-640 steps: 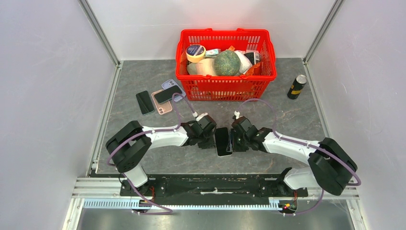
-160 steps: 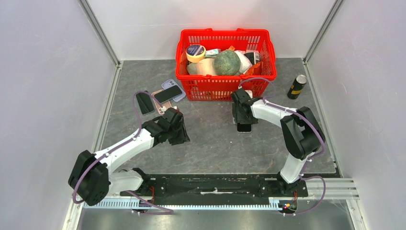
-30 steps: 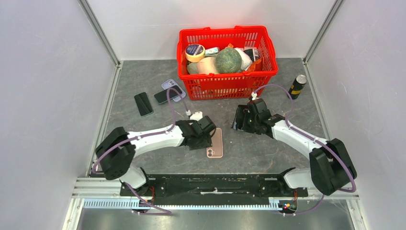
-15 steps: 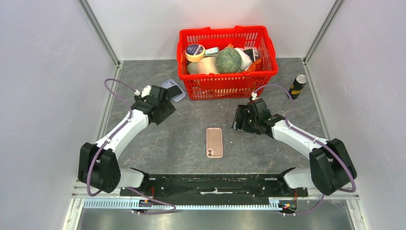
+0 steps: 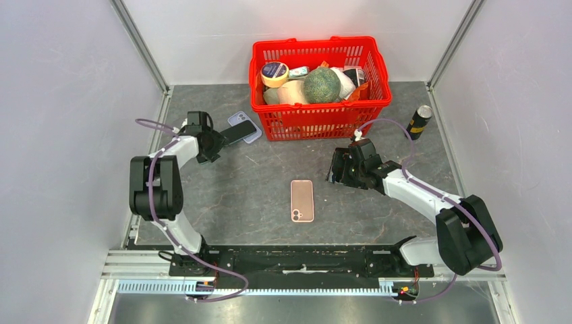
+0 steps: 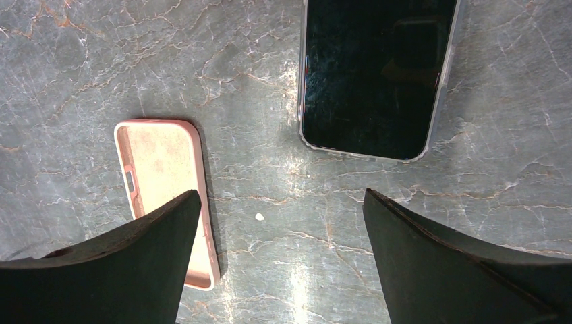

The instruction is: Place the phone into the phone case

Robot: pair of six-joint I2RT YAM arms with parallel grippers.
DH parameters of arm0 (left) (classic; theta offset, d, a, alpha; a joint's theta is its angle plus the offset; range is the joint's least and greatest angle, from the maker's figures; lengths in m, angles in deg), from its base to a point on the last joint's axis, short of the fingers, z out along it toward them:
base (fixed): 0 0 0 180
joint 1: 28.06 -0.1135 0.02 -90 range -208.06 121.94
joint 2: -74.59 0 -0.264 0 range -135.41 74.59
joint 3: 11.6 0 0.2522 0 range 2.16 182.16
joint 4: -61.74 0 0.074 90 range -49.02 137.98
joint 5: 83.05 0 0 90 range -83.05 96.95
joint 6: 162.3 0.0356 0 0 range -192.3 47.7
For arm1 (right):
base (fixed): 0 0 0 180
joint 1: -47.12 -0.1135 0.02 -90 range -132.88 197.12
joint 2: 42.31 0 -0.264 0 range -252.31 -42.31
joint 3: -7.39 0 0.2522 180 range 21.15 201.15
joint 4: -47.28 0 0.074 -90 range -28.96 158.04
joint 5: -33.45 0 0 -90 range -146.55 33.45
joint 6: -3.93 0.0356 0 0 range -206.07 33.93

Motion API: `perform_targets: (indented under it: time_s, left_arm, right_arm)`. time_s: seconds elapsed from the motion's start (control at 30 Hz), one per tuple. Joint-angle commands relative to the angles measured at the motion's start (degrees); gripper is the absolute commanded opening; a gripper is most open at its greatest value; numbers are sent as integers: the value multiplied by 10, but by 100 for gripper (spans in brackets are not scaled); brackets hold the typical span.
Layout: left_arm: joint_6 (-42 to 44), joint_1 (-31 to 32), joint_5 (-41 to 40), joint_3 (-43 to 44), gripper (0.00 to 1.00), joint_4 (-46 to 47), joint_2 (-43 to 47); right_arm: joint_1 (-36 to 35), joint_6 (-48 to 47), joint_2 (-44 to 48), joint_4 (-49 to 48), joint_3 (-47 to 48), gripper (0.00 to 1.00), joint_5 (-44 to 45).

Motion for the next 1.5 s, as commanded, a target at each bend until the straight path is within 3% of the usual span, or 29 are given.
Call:
perform_targets:
  time_s: [0.0,0.4,0.9,1.2,1.47]
  left_arm:
    - [12,-33,78,25,61,109,-54]
    - [3,-54,119,54,59,154,-131]
    - [62,-53,95,107,63,61,-134]
    - [140,-53,40,136,64,36,-67]
    - [157,-46,22,221,52,5,-114]
  right_arm:
    - [-3,-6,6,-18,8,97,-7]
    - [-3,-7,2,-22,8,97,-12]
    - [-3,-7,-10,-27,9,97,-22]
    - [-3,-7,-9,-28,9,97,-21]
    - [-3,-6,-11,-30,7,97,-19]
